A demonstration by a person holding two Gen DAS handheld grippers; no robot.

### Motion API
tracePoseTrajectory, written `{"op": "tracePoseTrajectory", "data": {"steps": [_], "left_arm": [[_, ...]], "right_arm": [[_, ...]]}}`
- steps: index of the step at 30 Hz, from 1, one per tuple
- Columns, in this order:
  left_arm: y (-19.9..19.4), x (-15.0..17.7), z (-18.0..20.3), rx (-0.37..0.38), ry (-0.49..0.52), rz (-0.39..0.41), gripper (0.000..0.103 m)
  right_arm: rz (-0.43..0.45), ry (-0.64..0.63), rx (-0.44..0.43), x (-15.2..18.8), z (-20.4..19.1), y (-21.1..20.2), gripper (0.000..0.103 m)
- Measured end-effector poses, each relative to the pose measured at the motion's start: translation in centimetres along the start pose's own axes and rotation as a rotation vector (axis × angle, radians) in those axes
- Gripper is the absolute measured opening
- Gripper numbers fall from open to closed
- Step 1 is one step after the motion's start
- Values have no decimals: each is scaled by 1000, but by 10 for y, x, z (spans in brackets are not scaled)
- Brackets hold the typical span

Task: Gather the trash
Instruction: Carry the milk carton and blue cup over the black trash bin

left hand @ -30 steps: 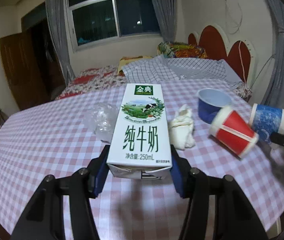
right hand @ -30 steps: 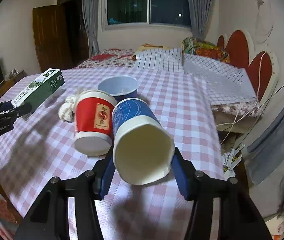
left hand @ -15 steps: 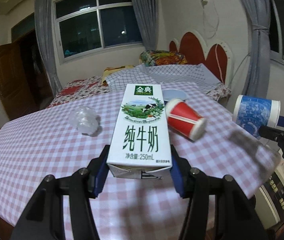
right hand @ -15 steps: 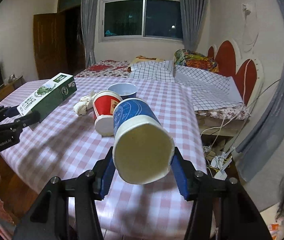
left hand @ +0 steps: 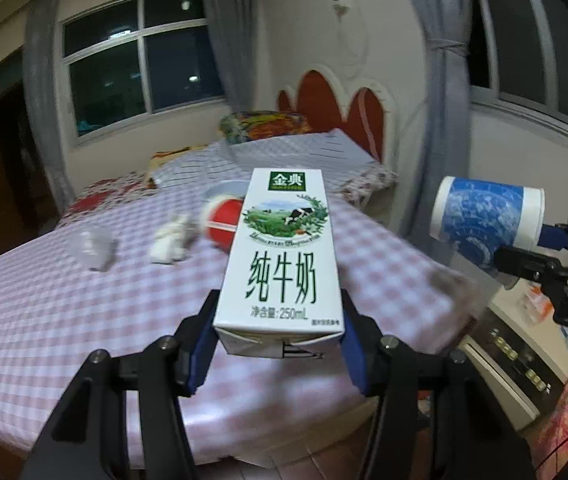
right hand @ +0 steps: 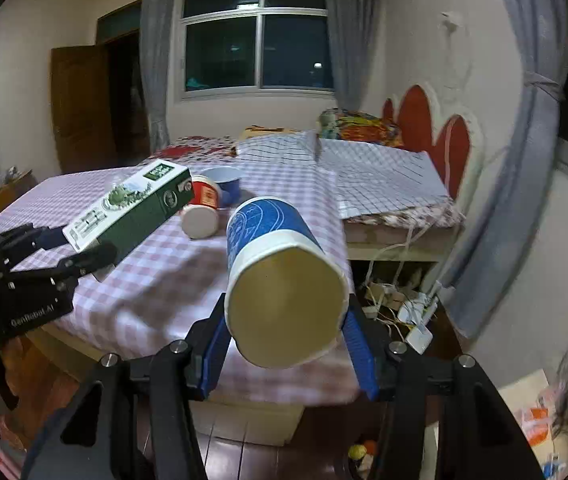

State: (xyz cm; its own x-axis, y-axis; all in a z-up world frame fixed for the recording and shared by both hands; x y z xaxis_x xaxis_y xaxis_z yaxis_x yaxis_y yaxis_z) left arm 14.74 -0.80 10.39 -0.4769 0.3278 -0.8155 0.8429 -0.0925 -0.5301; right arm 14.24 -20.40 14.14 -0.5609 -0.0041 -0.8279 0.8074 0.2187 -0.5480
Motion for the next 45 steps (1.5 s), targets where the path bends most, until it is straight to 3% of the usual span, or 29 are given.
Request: {"op": "tracePoseTrajectory", "data": {"steps": [17, 26, 33, 45], "left_arm": [[14, -14, 163, 251, 159, -4, 56], [46, 5, 243, 378, 236, -76, 56], [93, 37, 292, 431, 285, -194, 56], [164, 92, 342, 510, 317, -373, 56]], "right_arm": [[-42, 195, 179, 66, 149, -44, 56], [-109, 292, 257, 118, 224, -43, 56], [-190, 349, 311, 165, 269, -15, 56], [-379, 431, 332, 247, 333, 60, 56]]}}
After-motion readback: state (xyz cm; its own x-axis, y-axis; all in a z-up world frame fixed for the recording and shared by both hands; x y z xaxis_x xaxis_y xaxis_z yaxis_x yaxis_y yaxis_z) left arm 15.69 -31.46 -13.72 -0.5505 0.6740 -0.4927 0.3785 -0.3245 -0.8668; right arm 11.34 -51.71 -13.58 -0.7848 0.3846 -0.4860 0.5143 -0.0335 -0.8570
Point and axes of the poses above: each gripper's, at about its wrist camera, not at the fingertips, and y roughly the way its jaws point, z to its right, x to its underside, the point moved 1 cm from there along y, roughly the way its jaws point, and after that the axes turned 11 degrees about y, right-handed, at the moved point
